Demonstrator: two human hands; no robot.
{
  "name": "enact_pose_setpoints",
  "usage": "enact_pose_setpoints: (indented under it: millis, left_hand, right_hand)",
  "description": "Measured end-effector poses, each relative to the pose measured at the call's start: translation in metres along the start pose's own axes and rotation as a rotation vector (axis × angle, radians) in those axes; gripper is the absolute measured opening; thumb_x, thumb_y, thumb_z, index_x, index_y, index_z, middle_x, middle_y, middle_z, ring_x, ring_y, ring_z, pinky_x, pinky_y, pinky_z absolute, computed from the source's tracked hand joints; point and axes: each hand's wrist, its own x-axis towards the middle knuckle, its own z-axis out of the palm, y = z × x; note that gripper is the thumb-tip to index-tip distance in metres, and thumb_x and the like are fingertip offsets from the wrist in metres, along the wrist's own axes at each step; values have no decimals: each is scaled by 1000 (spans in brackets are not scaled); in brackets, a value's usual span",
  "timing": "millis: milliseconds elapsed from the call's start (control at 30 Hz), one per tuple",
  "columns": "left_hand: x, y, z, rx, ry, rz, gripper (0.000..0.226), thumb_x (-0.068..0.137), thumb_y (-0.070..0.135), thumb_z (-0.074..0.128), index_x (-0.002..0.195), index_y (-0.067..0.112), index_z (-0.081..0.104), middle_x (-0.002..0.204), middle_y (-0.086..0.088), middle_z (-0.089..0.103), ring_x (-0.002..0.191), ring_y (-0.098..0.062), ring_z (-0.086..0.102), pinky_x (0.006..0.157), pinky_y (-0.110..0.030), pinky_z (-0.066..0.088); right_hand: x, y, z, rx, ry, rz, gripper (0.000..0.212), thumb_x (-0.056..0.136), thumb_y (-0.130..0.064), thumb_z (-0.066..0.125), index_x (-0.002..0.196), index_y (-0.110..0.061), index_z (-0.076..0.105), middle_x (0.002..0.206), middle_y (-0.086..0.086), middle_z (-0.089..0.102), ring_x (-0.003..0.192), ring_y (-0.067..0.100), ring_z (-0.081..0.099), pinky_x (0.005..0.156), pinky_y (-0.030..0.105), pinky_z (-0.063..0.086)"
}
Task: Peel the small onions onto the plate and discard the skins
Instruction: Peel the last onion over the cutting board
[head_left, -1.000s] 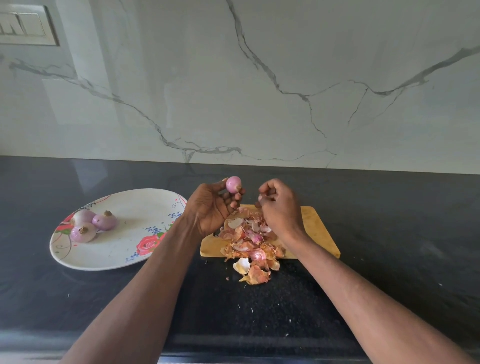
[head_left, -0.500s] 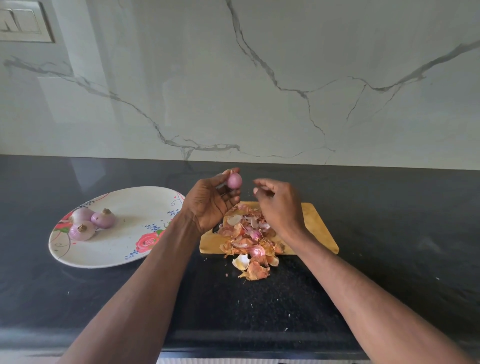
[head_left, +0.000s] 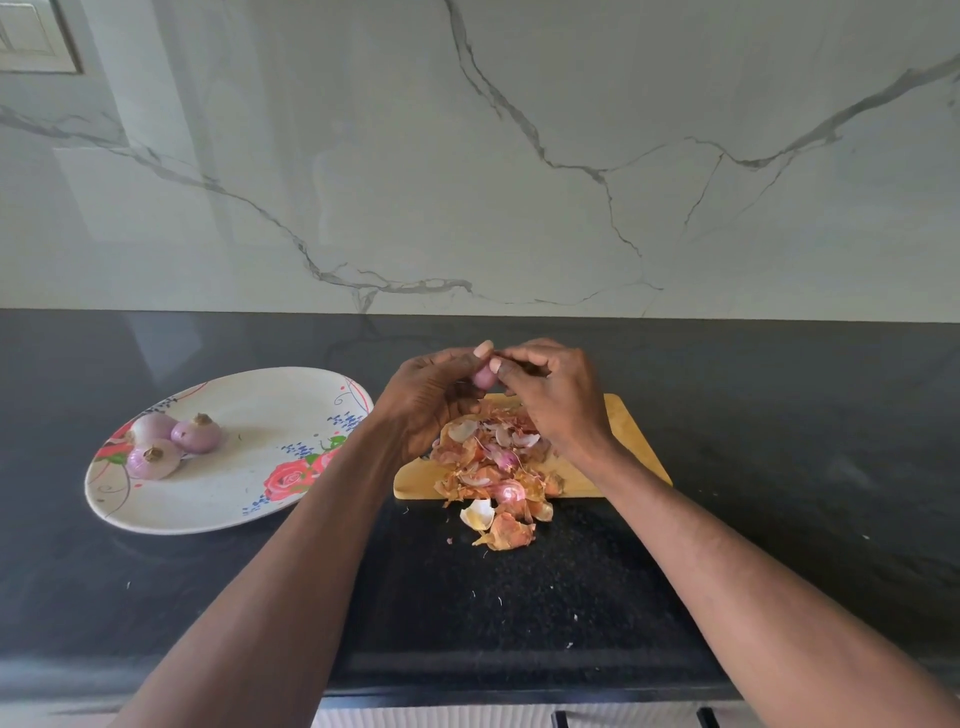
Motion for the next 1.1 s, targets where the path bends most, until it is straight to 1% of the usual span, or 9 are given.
enact_pose_setpoints:
  millis: [100, 167, 233, 367, 433, 567, 733, 900, 1100]
  left_hand:
    - [-1, 0, 3, -38, -18, 17, 30, 79, 19, 73, 103, 1, 72, 87, -10, 72, 72, -14, 64, 60, -22, 55]
    - [-1, -1, 3, -32, -42, 32, 33, 77, 13, 72, 107, 1, 71, 92, -11, 73, 76, -14, 67, 62, -23, 55]
    - [0, -2, 1, -6, -35, 42, 32, 78, 14, 72, 108, 2, 71, 93, -12, 73, 77, -16, 68, 61, -24, 56]
    - [4, -4, 0, 67, 32, 21, 28, 94, 27, 66, 100, 0, 72, 89, -15, 68, 69, -19, 64, 57, -27, 54]
    - [4, -6, 1, 150, 46, 27, 32, 98, 31, 61, 96, 0, 71, 87, -16, 65, 65, -18, 60, 55, -28, 52]
    - [1, -8, 5, 319, 39, 71, 39, 101, 36, 57, 95, 2, 73, 83, -13, 59, 64, -17, 54, 51, -28, 45]
    - [1, -7, 3, 406, 32, 134, 42, 101, 35, 58, 97, -4, 73, 83, -17, 55, 61, -19, 45, 45, -26, 39]
    - [-2, -9, 3, 506, 3, 161, 43, 104, 31, 54, 97, -8, 70, 82, -20, 55, 66, -27, 43, 47, -27, 36]
    - [-7, -7, 3, 439, -101, 178, 39, 104, 26, 53, 102, -9, 71, 84, -19, 57, 68, -27, 44, 51, -28, 39]
  right_hand:
    - [2, 2, 0, 40, 14, 89, 11, 94, -15, 68, 91, -13, 79, 82, -6, 75, 75, 6, 70, 71, 27, 60]
    - [3, 4, -2, 27, 13, 108, 14, 95, -14, 66, 87, -20, 76, 83, -7, 75, 77, 8, 70, 72, 28, 60]
    - [4, 5, -2, -25, -23, 62, 17, 95, -13, 66, 87, -24, 75, 87, -10, 73, 82, 7, 69, 73, 25, 57]
    - [3, 6, -5, -184, -55, -118, 11, 90, -9, 71, 99, -8, 77, 90, -1, 70, 76, 7, 64, 65, 13, 51]
    - [3, 7, -7, -259, -78, -194, 8, 90, -10, 70, 90, -7, 77, 82, -2, 66, 68, 8, 59, 57, 13, 45]
    - [4, 10, -8, -404, -92, -241, 23, 94, -13, 64, 72, -7, 64, 71, 0, 54, 57, 11, 44, 49, 15, 26]
    - [4, 7, -8, -491, -177, -270, 20, 97, -16, 61, 82, -3, 66, 79, 0, 51, 61, 14, 46, 50, 16, 28]
    - [0, 7, -6, -545, -161, -336, 31, 96, -21, 63, 73, -1, 65, 71, 0, 48, 53, 18, 43, 45, 20, 22]
    - [0, 4, -3, -354, -10, -158, 50, 88, -45, 64, 56, -6, 65, 51, 3, 54, 45, 17, 41, 41, 34, 27]
